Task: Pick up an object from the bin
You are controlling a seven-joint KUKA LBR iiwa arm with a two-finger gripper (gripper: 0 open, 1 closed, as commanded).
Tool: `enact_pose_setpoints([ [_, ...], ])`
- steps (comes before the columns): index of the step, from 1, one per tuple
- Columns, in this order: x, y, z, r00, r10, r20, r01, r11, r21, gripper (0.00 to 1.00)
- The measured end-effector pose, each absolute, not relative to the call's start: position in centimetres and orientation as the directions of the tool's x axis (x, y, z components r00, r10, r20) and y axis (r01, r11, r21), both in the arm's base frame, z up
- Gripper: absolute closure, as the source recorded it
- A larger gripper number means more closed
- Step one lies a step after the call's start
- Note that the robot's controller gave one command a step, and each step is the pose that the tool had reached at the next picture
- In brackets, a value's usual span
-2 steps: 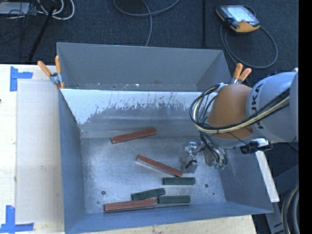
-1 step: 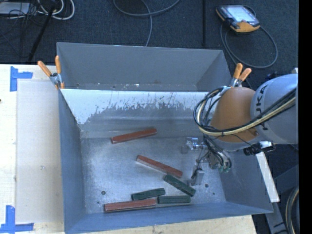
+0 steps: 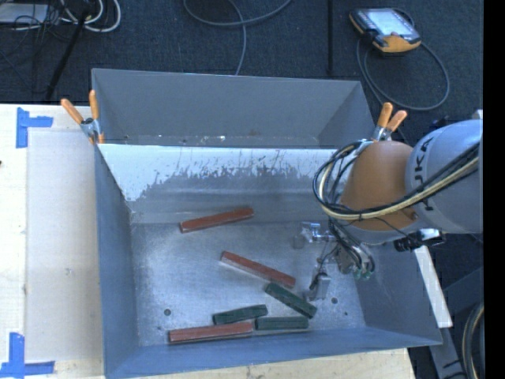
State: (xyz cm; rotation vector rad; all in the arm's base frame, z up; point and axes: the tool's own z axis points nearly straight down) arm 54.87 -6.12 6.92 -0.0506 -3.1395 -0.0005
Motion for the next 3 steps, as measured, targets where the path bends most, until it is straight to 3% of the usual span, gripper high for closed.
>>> enact_pose_setpoints([
  [1,51.2,2.3,7.7,-0.999,0.035,-0.007,0.035,0.999,0.001,1.00],
  [2,51.2,2.3,7.7,-0.999,0.034,-0.007,0.034,0.999,0.000,1.00],
  [3,48.3,0.1,19.0,-0.999,0.037,0.001,0.037,0.999,0.000,1.00],
])
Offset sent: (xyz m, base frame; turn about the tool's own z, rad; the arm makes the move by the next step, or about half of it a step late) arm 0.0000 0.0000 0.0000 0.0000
